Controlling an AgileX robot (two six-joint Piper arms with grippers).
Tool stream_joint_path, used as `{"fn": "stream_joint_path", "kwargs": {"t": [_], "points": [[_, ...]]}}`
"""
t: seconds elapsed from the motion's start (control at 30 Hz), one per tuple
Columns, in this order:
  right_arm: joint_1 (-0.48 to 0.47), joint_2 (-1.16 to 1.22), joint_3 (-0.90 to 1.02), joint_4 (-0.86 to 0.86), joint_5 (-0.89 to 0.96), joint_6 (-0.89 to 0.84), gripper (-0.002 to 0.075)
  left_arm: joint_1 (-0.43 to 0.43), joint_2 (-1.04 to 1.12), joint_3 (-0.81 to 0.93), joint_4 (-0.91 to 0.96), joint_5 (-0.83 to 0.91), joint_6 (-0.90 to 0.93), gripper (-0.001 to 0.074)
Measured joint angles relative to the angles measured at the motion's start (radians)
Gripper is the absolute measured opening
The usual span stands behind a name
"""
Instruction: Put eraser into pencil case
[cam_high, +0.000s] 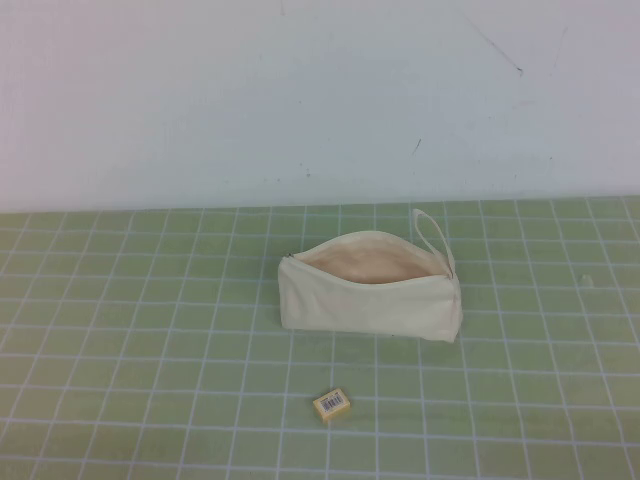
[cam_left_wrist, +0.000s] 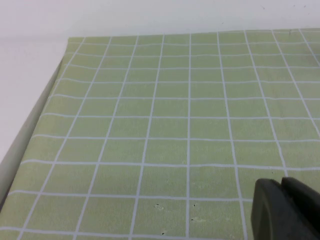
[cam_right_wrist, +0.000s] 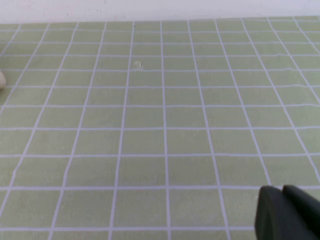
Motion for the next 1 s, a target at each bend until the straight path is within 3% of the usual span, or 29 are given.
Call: {"fn": "stream_joint_path", "kwargs": {"t": [0.8,1.0], "points": [[0.000,0.000,0.000,0.016,0.000,0.012,-0.0001,0.000,0.000,0.000,0.000,0.000,0.000,-0.0001],[0.000,0.000,0.000,0.181,-0.015,0.012,-0.0001,0.000,0.000,0.000,0.000,0.000,0.000,-0.0001]]}}
